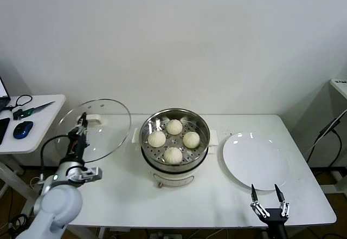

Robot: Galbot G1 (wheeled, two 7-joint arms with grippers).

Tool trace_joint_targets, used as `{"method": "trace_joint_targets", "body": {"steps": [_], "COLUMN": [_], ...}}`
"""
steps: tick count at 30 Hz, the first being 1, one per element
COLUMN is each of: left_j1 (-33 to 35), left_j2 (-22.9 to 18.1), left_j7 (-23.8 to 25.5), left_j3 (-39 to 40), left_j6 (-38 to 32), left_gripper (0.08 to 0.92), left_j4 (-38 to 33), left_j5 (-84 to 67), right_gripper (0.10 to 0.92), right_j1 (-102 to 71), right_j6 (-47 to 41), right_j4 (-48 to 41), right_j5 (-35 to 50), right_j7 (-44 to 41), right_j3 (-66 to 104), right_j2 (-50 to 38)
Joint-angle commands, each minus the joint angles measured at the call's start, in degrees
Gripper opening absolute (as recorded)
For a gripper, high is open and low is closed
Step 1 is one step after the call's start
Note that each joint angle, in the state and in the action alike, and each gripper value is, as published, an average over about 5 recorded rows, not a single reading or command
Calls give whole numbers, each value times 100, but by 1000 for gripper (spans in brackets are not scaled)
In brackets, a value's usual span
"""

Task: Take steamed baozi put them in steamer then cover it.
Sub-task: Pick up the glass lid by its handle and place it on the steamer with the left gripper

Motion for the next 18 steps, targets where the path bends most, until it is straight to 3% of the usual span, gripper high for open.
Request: {"method": "trace_joint_targets", "body": {"steps": [1,6,18], "left_j1": [29,-723,-1777], "left_j2": [457,244,-1257], "left_j7": [432,985,1844], "left_j3": [1,1268,3296], "left_j6": [459,1229,1993], "left_gripper": [139,139,139], "left_j4": [-722,-935,-316], "left_j5": [-340,307,1993], "right_gripper": [823,823,823], "right_j1": [25,80,143], "right_j6": [-89,-130,-48], "right_j4": [24,-24,-157], "right_j5": [-191,-283,-294], "right_j7": [93,141,166], "right_j3": [-29,-59,-154], "right_j2": [20,45,45]}}
